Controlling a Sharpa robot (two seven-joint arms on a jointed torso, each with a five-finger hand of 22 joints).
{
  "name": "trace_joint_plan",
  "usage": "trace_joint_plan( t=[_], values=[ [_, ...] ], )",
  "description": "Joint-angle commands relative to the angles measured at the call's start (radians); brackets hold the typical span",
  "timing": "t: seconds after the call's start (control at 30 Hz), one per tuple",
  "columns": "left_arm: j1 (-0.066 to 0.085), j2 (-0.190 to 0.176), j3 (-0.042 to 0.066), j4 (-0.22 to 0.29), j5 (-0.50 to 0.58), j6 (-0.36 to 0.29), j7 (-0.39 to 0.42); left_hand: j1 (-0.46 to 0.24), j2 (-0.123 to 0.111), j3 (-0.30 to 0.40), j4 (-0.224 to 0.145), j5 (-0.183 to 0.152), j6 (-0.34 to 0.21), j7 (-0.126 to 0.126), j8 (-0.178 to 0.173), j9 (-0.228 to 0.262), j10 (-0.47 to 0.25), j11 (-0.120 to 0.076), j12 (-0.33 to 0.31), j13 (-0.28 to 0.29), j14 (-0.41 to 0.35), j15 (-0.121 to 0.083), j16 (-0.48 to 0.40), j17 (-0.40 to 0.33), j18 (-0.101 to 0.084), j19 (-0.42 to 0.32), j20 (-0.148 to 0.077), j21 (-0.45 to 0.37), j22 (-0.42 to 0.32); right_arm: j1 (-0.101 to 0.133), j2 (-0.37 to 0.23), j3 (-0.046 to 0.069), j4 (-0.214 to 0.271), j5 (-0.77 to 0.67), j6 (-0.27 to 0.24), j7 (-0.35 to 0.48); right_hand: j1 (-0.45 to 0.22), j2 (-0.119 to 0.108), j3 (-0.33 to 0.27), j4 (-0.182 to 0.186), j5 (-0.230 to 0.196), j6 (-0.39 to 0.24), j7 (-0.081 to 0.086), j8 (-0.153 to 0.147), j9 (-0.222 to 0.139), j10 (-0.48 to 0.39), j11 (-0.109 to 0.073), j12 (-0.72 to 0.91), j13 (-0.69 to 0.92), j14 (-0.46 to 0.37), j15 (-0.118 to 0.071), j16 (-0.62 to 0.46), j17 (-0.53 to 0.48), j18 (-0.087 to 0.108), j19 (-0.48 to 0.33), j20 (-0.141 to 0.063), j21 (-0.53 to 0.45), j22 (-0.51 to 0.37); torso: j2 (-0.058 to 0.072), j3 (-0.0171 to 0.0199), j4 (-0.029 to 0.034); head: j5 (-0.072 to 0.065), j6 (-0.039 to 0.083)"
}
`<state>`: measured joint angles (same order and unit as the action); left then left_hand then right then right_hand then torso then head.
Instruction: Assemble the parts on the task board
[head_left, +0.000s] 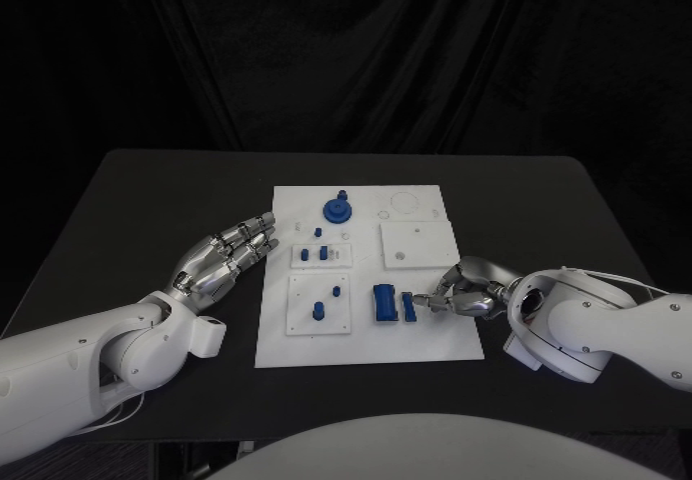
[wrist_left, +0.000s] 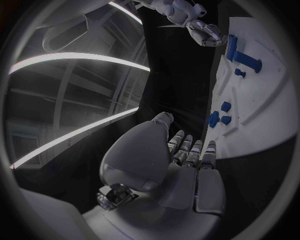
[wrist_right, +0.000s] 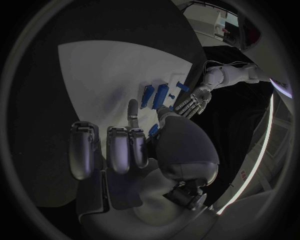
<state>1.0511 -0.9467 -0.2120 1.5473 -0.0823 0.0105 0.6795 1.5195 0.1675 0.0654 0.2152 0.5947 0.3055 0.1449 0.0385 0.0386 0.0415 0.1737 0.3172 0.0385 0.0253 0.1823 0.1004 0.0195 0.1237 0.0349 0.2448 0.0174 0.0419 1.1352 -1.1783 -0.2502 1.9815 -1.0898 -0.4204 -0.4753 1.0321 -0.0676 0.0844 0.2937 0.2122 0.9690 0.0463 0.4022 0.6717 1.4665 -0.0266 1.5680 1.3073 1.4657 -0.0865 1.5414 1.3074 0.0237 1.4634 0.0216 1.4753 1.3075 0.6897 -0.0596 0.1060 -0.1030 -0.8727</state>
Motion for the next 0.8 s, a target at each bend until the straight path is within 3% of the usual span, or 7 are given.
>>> trace_joint_plan(
  t=[0.03,0.43,0.5,0.6,0.8],
  values=[
    [-0.002,0.002,0.001,0.002,-0.003,0.009,0.063,-0.005,-0.002,0.007,0.001,-0.004,-0.001,0.012,0.005,0.0,0.0,0.007,0.007,0.001,0.001,0.009,0.003,0.002,0.006,0.0,0.006,0.004,0.001,-0.008,-0.009,0.0,0.01,-0.016,0.027,-0.005,-0.011,-0.001,-0.006,0.0,-0.007,0.017,-0.006,0.019,0.01,0.104,-0.001,0.003,0.263,0.092,-0.001,-0.004,0.198,0.004,0.064,0.003,-0.003,0.227,0.0,-0.0005,0.0012,-0.003,0.0],
    [-0.002,0.001,0.001,0.001,-0.003,0.011,0.062,-0.005,-0.002,0.008,0.001,-0.003,0.0,0.012,0.005,0.001,0.001,0.008,0.008,0.002,0.001,0.009,0.005,0.002,0.006,0.0,0.006,0.004,0.002,-0.027,-0.005,0.0,0.017,-0.016,0.078,-0.032,0.022,-0.011,-0.005,-0.001,-0.013,0.024,-0.028,0.108,0.083,0.104,-0.02,0.003,0.263,0.089,-0.018,-0.012,0.183,0.007,0.058,-0.012,-0.016,0.223,-0.001,-0.0019,-0.0025,0.003,0.0],
    [-0.003,0.002,0.001,0.0,-0.003,0.011,0.062,-0.005,-0.002,0.008,0.001,-0.003,0.0,0.012,0.005,0.001,0.001,0.008,0.008,0.002,0.001,0.009,0.005,0.002,0.006,0.0,0.006,0.004,0.002,-0.027,-0.002,0.0,0.014,-0.016,0.082,-0.036,0.032,-0.008,-0.005,-0.002,-0.015,0.021,-0.034,0.141,0.113,0.104,-0.026,0.003,0.263,0.091,-0.023,-0.006,0.193,0.005,0.062,-0.017,-0.007,0.226,-0.001,-0.0015,-0.0031,0.003,0.0],
    [-0.003,0.003,0.001,-0.001,-0.003,0.012,0.062,-0.005,-0.002,0.008,0.001,-0.003,0.0,0.012,0.005,0.001,0.001,0.008,0.008,0.002,0.001,0.009,0.005,0.002,0.006,0.0,0.006,0.004,0.002,-0.028,0.003,0.0,0.008,-0.016,0.088,-0.042,0.036,-0.006,-0.005,-0.002,-0.017,0.019,-0.039,0.164,0.135,0.104,-0.03,0.003,0.263,0.092,-0.026,-0.006,0.194,0.004,0.063,-0.02,-0.006,0.226,0.0,-0.0004,0.0007,0.0,0.0],
    [-0.003,0.005,0.001,-0.002,-0.003,0.014,0.062,-0.005,-0.002,0.009,0.001,-0.002,0.0,0.011,0.005,0.001,0.001,0.009,0.009,0.002,0.001,0.01,0.006,0.002,0.006,0.001,0.006,0.004,0.002,-0.029,0.011,0.0,-0.003,-0.016,0.094,-0.048,0.039,-0.003,-0.005,-0.002,-0.02,0.017,-0.041,0.178,0.149,0.104,-0.033,0.003,0.263,0.091,-0.028,-0.007,0.192,0.005,0.063,-0.022,-0.007,0.226,0.002,0.0007,0.0023,-0.001,0.0]
  ],
)
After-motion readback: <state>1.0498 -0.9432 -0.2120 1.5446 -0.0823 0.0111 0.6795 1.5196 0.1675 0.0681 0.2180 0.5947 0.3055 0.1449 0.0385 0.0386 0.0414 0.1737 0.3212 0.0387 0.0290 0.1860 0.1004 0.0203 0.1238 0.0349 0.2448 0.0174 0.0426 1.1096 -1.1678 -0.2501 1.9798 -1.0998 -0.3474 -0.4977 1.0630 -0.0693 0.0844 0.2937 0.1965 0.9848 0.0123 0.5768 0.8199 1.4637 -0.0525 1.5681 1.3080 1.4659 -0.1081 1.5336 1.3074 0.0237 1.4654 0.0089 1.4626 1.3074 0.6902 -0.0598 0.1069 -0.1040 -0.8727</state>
